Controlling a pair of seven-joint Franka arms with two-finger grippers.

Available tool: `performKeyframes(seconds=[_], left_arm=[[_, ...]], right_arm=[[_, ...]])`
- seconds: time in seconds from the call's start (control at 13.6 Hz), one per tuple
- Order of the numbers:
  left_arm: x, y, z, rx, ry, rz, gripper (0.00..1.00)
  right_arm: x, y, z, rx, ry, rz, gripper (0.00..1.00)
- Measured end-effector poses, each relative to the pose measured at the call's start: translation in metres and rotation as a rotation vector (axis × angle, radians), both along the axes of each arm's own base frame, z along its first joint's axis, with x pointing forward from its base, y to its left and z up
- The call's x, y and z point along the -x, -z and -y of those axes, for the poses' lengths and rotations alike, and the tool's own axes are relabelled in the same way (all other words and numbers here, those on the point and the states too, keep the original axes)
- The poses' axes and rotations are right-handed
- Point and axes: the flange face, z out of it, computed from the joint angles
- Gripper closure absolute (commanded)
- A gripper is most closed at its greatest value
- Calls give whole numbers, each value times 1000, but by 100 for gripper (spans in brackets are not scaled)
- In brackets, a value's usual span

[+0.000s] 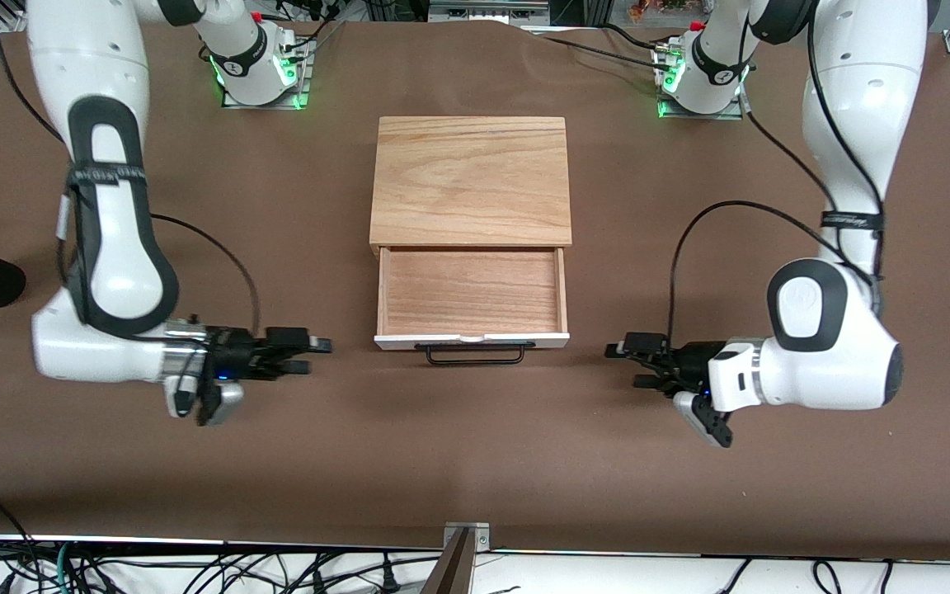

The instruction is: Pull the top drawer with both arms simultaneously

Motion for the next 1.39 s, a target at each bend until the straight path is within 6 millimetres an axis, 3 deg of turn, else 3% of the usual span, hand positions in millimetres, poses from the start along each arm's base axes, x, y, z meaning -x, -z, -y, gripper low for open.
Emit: performKeyframes(seconds=[0.22, 0.59, 0.88, 1.1, 1.39], left_arm=[[2, -50, -40, -184, 36, 87, 0], [18, -142, -80, -461, 84, 219, 0], [45, -228, -122, -561, 36, 306, 0], [81, -256, -148, -660, 1, 203, 0], [116, -260, -146, -712, -211, -52, 0]], right_arm=[[14, -65, 26, 225, -93, 54, 0], [48, -134, 56, 522, -234, 46, 0], [90, -176, 97, 699, -133, -39, 0], [120, -184, 124, 781, 11, -98, 0], [163, -190, 133, 850, 151, -31, 0]])
